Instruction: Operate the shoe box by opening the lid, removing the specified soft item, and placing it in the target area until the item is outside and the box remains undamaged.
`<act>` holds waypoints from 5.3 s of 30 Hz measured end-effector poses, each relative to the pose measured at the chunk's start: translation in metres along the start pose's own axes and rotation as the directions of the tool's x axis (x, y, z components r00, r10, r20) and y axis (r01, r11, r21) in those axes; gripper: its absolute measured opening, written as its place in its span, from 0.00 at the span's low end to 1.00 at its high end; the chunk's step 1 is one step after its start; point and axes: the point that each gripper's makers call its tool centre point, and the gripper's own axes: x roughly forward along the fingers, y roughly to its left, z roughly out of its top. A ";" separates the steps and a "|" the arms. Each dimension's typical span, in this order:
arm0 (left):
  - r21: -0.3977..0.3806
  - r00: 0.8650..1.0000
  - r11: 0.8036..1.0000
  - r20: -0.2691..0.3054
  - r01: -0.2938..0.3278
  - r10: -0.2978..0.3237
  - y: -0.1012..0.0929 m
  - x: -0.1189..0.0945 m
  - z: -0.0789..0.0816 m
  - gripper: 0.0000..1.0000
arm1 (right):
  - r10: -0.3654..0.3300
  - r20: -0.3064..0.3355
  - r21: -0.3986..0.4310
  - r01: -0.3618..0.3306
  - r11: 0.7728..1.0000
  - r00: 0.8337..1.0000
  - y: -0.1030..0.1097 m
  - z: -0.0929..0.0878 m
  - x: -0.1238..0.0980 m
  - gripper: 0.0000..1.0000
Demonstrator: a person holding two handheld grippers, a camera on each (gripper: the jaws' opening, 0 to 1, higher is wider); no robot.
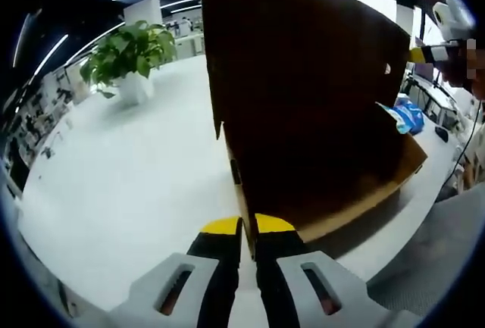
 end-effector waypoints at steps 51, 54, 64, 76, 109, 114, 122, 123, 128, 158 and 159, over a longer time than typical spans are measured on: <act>0.017 0.995 0.997 0.064 0.076 -0.077 -0.016 -0.029 0.005 0.11 | -0.018 -0.063 0.044 0.021 0.999 0.998 0.026 -0.095 -0.012 0.00; 0.021 0.995 0.997 0.060 0.078 -0.080 -0.016 -0.030 0.004 0.11 | -0.019 -0.072 0.044 0.022 0.999 0.997 0.027 -0.100 -0.013 0.00; 0.025 0.994 0.996 0.071 0.085 -0.086 -0.017 -0.034 0.004 0.11 | -0.011 -0.106 0.052 0.016 0.999 0.994 0.030 -0.116 -0.014 0.00; 0.039 0.993 0.994 0.052 0.105 -0.107 -0.019 -0.035 -0.001 0.12 | -0.002 -0.143 0.054 0.010 0.998 0.990 0.034 -0.132 -0.011 0.00; 0.063 0.993 0.991 -0.023 0.118 -0.117 -0.023 -0.031 -0.028 0.12 | 0.016 -0.222 -0.005 -0.017 1.000 0.975 0.042 -0.163 -0.011 0.00; 0.051 0.992 0.991 -0.042 0.120 -0.118 -0.023 -0.026 -0.035 0.12 | 0.022 -0.242 -0.008 -0.025 1.000 0.970 0.044 -0.173 -0.009 0.00; 0.050 0.990 0.991 -0.075 0.123 -0.119 -0.024 -0.021 -0.043 0.12 | 0.032 -0.261 0.019 -0.028 0.999 0.965 0.043 -0.182 -0.004 0.00; 0.050 0.990 0.991 -0.081 0.124 -0.120 -0.024 -0.020 -0.044 0.13 | 0.032 -0.269 0.017 -0.029 0.999 0.963 0.043 -0.184 -0.005 0.00; 0.054 0.985 0.988 -0.104 0.146 -0.140 -0.027 -0.021 -0.047 0.12 | 0.033 -0.280 0.023 -0.027 0.999 0.960 0.042 -0.190 -0.007 0.00; 0.100 0.988 0.987 0.074 0.128 -0.135 -0.021 -0.044 0.033 0.14 | 0.034 -0.088 -0.078 -0.041 0.996 0.996 0.052 -0.095 -0.023 0.06; 0.108 0.988 0.985 0.060 0.134 -0.141 -0.025 -0.042 0.028 0.14 | 0.039 -0.095 -0.083 -0.047 0.995 0.995 0.054 -0.097 -0.021 0.06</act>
